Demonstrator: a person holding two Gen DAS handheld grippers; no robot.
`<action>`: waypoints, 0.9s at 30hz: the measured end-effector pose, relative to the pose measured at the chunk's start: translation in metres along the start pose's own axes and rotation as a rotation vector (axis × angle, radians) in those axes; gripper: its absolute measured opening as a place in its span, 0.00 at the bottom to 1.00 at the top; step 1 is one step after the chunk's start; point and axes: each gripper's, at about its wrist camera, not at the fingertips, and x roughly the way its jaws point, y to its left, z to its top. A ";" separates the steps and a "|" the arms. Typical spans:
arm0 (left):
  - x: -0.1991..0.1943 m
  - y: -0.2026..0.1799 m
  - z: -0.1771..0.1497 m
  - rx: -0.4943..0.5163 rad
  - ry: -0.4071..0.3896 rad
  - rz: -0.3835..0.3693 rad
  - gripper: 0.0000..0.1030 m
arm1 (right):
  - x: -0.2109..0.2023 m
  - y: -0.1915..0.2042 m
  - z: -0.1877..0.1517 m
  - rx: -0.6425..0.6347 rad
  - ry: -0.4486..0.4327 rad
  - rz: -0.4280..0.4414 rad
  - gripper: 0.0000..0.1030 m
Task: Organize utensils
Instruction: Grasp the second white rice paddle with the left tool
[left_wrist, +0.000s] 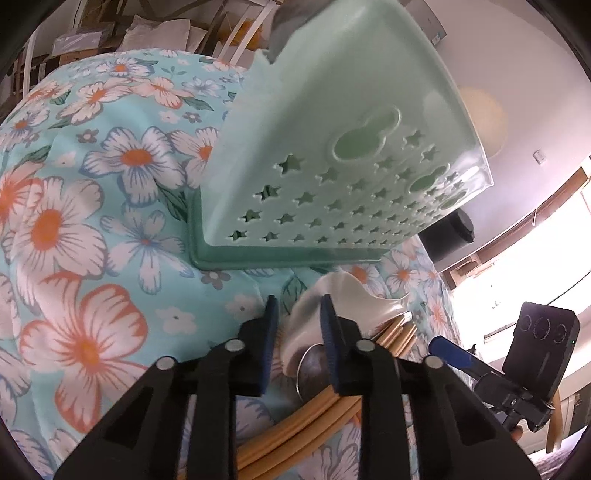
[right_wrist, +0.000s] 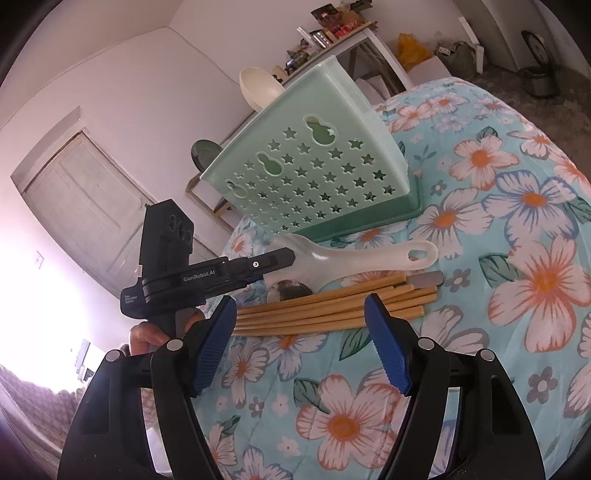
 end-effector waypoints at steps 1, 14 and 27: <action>0.001 -0.001 0.000 0.003 -0.002 0.002 0.18 | -0.001 -0.001 0.000 0.003 -0.001 0.001 0.66; -0.022 -0.018 -0.002 0.034 -0.097 -0.013 0.03 | -0.011 0.000 -0.002 0.001 -0.020 -0.009 0.66; -0.067 -0.039 -0.020 0.081 -0.193 0.013 0.02 | -0.027 0.009 -0.004 -0.022 -0.051 -0.040 0.65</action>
